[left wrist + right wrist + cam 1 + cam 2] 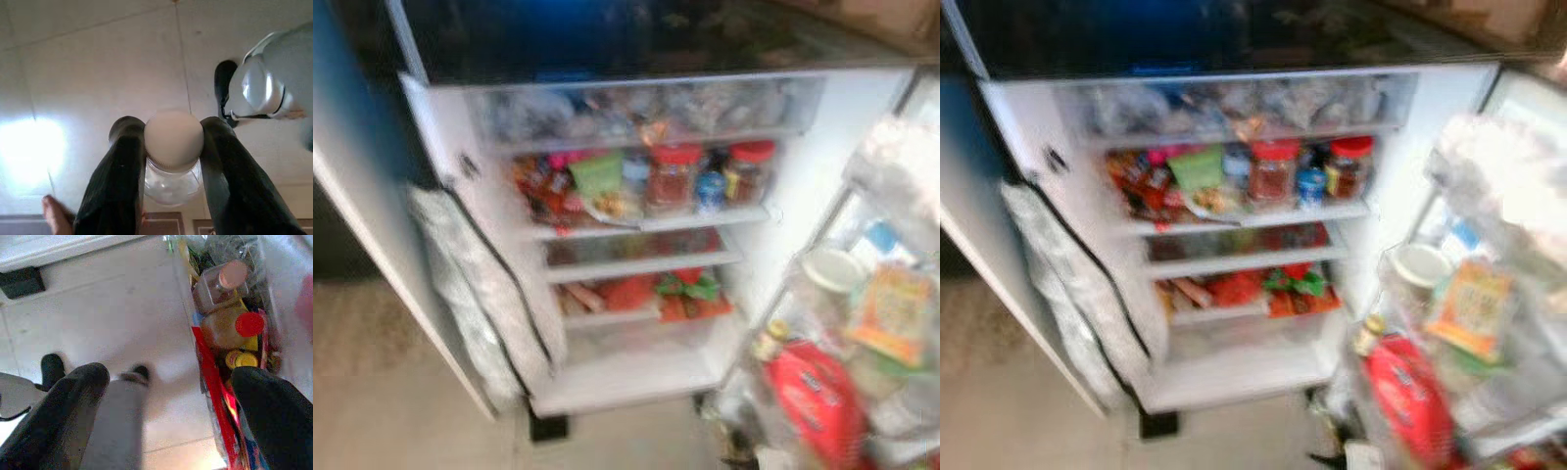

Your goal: Restocking fridge

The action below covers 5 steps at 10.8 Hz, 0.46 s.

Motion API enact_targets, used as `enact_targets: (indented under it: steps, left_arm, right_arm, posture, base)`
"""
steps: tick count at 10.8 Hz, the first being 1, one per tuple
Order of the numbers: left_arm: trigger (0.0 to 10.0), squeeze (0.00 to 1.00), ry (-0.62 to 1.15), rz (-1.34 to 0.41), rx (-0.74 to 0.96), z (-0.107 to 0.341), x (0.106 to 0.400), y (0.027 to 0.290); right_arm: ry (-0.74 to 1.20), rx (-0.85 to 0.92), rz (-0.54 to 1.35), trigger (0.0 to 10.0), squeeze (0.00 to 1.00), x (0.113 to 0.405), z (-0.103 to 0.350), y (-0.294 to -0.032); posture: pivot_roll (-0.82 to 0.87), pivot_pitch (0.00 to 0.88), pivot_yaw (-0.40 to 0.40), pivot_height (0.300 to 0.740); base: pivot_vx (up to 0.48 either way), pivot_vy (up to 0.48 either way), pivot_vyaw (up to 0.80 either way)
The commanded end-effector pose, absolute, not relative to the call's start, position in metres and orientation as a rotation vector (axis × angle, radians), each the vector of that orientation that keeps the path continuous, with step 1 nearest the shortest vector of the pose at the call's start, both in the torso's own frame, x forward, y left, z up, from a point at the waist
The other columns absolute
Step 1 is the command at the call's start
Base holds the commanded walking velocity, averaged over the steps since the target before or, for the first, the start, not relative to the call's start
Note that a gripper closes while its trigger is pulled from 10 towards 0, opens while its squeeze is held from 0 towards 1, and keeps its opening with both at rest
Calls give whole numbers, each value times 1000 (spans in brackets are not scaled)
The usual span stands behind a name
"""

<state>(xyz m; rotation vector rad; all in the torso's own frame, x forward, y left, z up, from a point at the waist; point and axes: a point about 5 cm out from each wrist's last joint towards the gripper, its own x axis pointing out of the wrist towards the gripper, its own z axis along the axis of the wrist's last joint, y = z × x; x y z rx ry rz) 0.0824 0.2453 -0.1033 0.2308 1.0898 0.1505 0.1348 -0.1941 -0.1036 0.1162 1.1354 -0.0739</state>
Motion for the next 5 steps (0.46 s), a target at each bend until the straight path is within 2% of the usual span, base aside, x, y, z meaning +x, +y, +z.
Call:
enact_targets:
  steps: [1,5]
  left_arm:
    - [10000,0,1084,143,238,-103,85,244]
    - [10000,0,1082,147,232,-103,85,243]
  right_arm:
    - [1141,105,-82,10000,0,132,-104,-200]
    - [1140,107,-71,10000,0,132,-103,-200]
  posture:
    - [79,0,1,740]
    - [79,0,-2,740]
  base:
    - [0,0,0]
    - [0,0,0]
